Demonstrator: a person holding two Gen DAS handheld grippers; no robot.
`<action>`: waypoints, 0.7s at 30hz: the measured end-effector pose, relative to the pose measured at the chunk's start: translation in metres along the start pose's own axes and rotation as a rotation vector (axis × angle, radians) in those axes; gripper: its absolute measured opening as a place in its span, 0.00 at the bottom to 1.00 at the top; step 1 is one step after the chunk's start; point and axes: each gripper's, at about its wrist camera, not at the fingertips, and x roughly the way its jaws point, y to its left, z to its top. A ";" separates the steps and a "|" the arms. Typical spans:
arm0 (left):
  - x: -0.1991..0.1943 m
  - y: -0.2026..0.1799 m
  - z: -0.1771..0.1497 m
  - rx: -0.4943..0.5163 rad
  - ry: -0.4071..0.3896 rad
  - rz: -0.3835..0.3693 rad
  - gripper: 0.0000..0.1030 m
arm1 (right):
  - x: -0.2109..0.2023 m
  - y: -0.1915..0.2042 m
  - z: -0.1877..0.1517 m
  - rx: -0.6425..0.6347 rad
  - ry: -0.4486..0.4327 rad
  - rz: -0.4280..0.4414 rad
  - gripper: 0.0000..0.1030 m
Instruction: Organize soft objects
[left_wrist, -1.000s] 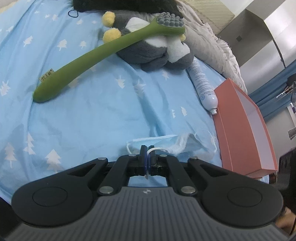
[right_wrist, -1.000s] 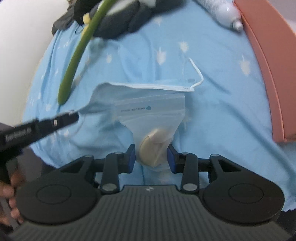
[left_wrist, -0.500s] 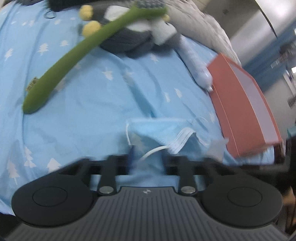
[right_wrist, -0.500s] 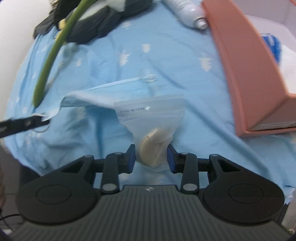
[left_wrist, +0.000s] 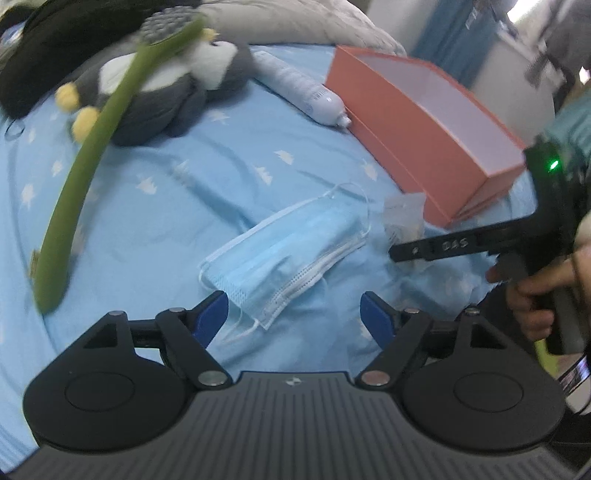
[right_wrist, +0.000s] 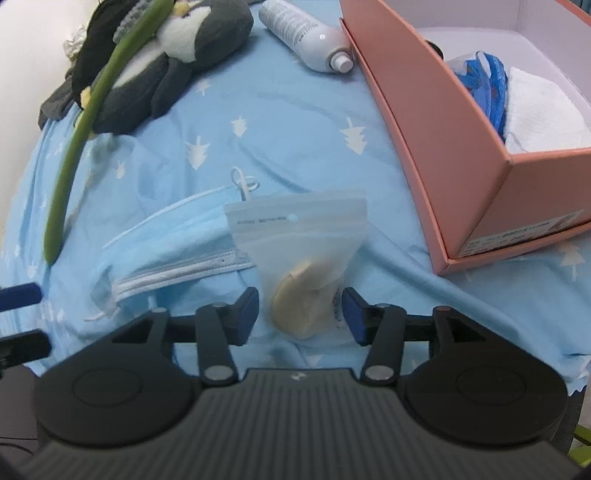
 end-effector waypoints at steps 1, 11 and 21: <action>0.005 -0.002 0.003 0.029 -0.006 0.021 0.80 | -0.002 -0.001 -0.001 0.004 -0.011 0.006 0.52; 0.067 -0.019 0.039 0.245 0.051 0.036 0.80 | -0.012 -0.008 -0.009 0.015 -0.071 0.050 0.65; 0.107 -0.009 0.040 0.196 0.108 0.016 0.53 | -0.017 -0.012 -0.011 0.031 -0.146 0.060 0.64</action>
